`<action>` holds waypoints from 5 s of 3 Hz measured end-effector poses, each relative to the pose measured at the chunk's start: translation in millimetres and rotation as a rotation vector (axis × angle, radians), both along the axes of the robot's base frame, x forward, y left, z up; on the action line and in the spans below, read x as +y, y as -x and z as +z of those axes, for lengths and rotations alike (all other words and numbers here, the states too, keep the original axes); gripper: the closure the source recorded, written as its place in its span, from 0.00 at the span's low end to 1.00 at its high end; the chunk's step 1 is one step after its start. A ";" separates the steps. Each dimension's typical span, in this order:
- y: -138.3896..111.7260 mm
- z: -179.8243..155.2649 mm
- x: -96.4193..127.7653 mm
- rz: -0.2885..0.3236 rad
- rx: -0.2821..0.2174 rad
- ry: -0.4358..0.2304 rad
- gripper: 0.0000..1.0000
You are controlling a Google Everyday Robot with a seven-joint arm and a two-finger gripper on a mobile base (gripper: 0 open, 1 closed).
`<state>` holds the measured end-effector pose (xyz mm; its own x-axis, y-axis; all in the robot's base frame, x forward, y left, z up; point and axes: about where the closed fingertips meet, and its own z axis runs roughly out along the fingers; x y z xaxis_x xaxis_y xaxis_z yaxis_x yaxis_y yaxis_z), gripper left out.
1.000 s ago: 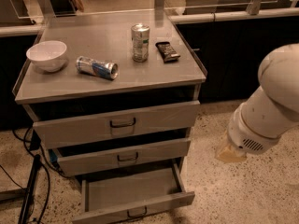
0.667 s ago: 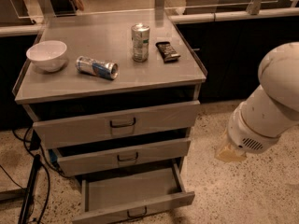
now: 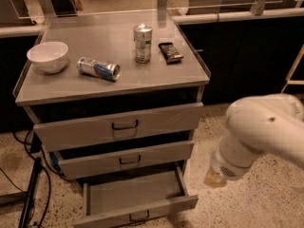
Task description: Close bottom drawer
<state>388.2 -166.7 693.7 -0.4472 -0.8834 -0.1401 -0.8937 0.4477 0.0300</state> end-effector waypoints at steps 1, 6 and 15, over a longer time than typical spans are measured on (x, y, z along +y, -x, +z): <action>-7.6 -49.7 12.8 -0.032 0.016 0.005 1.00; -0.7 -201.6 51.0 -0.133 0.169 -0.016 1.00; -57.2 -426.8 56.7 -0.271 0.321 -0.230 1.00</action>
Offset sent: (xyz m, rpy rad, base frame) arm 0.0064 0.0114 -0.0439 -0.0043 0.0166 -0.0238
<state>445.4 -110.0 266.9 -0.7099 -0.6911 -0.1356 -0.6750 0.6126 0.4113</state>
